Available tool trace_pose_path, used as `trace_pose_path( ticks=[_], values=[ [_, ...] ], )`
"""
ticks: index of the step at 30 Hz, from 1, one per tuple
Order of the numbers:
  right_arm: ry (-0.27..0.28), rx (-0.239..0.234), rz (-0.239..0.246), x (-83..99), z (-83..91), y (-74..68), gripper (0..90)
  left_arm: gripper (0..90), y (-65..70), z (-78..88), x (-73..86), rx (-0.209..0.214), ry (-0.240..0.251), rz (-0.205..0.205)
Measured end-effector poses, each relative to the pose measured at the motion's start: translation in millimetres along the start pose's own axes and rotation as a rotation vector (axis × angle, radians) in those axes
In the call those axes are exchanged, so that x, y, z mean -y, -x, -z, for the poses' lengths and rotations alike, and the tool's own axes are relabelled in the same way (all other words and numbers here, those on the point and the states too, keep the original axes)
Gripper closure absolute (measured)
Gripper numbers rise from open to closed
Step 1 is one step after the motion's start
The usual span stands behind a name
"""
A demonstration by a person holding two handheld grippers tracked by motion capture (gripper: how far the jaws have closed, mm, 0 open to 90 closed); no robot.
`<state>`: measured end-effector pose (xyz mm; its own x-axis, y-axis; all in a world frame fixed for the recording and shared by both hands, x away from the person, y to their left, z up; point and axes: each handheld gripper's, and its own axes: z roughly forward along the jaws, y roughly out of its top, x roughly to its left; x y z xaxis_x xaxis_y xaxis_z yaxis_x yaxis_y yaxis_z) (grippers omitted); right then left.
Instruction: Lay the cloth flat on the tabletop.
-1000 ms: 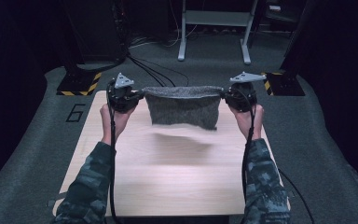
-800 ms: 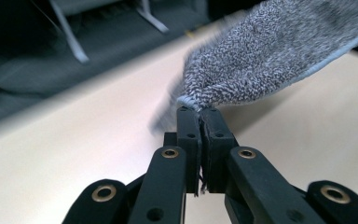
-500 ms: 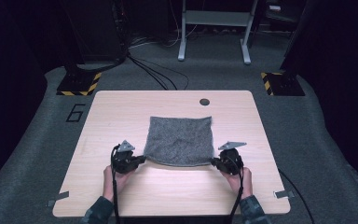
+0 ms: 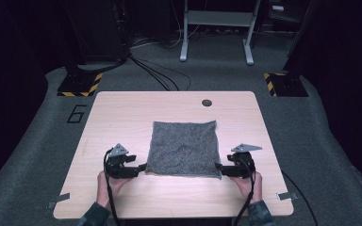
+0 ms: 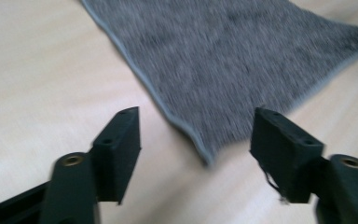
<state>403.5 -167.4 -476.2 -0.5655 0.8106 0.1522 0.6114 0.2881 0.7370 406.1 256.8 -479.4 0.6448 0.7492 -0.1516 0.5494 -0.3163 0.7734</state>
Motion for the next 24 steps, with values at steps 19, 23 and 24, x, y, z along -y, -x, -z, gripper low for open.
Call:
trace_pose_path(
  ticks=[19, 23, 24],
  values=[
    [-0.182, 0.027, 0.134, -32.9, -97.8, -10.4, 0.0, 13.3, 5.9, -90.7, -32.5, 0.013, -0.177, -0.146],
    [-0.196, 0.046, 0.159, -29.5, -99.2, -12.8, 0.0, 12.9, 9.1, -94.1, -25.3, 0.01, -0.198, -0.159],
    [-0.189, 0.052, 0.161, -28.6, -99.2, -13.3, 0.0, 12.4, 11.1, -93.2, -23.2, 0.0, -0.192, -0.167]
  ],
)
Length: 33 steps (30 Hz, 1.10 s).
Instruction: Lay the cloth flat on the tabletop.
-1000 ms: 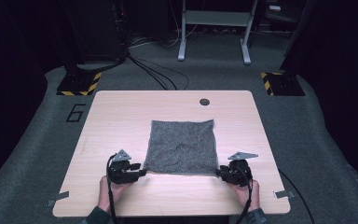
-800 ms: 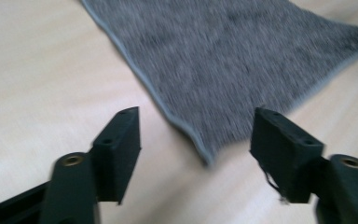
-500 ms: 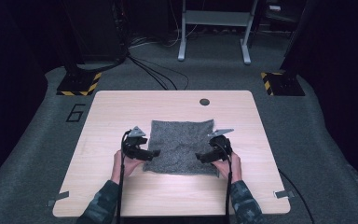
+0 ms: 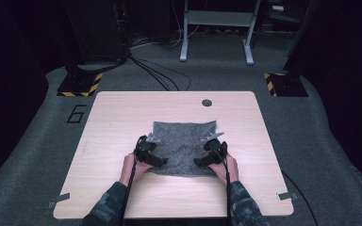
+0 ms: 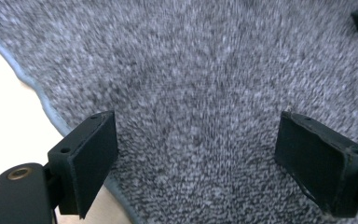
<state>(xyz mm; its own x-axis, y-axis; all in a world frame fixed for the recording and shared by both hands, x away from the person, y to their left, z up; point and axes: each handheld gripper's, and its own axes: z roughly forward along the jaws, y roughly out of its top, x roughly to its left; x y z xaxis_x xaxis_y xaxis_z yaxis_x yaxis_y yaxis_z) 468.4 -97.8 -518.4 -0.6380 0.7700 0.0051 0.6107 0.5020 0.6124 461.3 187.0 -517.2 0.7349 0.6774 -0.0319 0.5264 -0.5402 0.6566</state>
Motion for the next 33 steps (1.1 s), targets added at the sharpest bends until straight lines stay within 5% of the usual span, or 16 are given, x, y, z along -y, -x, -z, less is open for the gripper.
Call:
trace_pose_path(
  ticks=[4, 33],
  values=[
    [0.02, 0.01, -0.003, 5.3, 1.6, -2.4, 0.0, 11.2, 8.6, 0.6, 3.8, -0.034, -0.007, -0.033],
    [0.064, -0.004, 0.022, 49.7, 31.1, -24.4, 0.1, 9.8, 54.6, 20.3, 33.5, -0.043, 0.02, -0.029]
  ],
)
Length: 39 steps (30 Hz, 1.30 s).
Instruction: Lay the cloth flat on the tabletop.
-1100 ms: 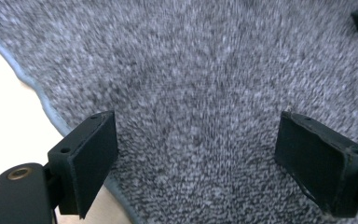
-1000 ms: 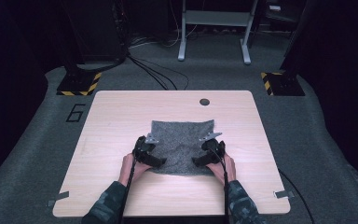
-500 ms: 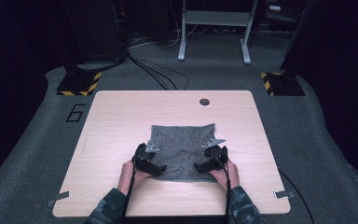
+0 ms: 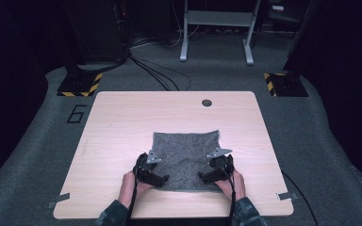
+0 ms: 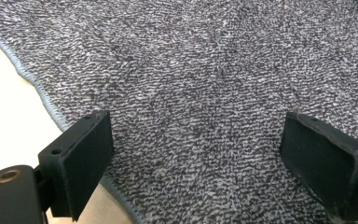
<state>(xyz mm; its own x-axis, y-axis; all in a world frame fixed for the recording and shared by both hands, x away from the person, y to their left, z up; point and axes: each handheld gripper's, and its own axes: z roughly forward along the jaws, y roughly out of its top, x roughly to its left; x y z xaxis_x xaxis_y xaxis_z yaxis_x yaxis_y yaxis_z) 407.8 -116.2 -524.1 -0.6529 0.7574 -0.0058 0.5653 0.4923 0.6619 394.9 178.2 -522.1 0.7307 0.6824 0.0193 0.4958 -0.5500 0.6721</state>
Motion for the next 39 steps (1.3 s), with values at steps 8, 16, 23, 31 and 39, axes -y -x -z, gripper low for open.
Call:
trace_pose_path(
  ticks=[8, 16, 23, 31, 39],
  values=[
    [0.004, -0.007, 0.002, 9.3, 7.5, -3.7, 0.1, 9.9, 16.8, 6.8, 7.8, 0.005, 0.003, 0.001],
    [0.007, -0.015, -0.005, 7.7, 11.3, -3.0, 0.0, 8.3, 7.5, 29.5, 3.4, -0.011, 0.067, 0.029],
    [0.076, -0.03, 0.004, -8.9, 32.9, -9.5, 0.0, 5.9, -35.3, 49.5, -2.2, -0.064, 0.104, 0.101],
    [0.105, -0.111, 0.036, -28.9, 22.9, -34.4, 0.0, 5.1, -77.5, 40.1, -9.7, -0.065, 0.106, 0.164],
    [0.112, -0.15, 0.044, -38.7, 14.5, -53.9, 0.0, 5.9, -101.1, 29.1, -20.4, -0.052, 0.118, 0.208]
  ],
)
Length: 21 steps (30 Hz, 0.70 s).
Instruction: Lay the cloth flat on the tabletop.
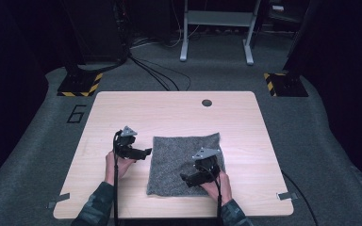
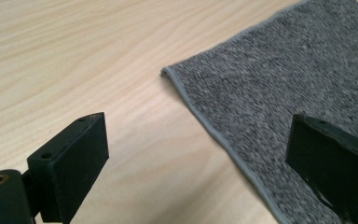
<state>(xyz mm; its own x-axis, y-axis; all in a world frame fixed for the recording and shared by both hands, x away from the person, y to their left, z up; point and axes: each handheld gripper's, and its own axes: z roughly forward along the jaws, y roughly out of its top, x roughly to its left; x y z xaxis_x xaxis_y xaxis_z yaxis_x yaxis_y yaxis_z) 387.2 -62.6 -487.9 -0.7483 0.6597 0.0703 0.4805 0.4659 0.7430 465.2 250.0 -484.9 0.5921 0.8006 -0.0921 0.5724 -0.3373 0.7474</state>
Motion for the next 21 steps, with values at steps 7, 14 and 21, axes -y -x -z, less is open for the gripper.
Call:
trace_pose_path(
  ticks=[7, 14, 21],
  values=[
    [0.014, -0.029, 0.012, -6.1, -2.8, -14.5, 0.2, 6.6, -3.8, -9.0, -9.7, 0.012, -0.001, 0.005],
    [0.017, -0.05, 0.04, -11.9, -4.3, -27.1, 0.5, 7.2, -8.7, -22.1, -16.2, 0.017, -0.025, 0.013],
    [0.0, -0.103, 0.075, -17.3, -19.2, -49.8, 0.9, 7.5, -10.4, -39.2, -21.2, 0.025, -0.051, 0.014]
  ],
)
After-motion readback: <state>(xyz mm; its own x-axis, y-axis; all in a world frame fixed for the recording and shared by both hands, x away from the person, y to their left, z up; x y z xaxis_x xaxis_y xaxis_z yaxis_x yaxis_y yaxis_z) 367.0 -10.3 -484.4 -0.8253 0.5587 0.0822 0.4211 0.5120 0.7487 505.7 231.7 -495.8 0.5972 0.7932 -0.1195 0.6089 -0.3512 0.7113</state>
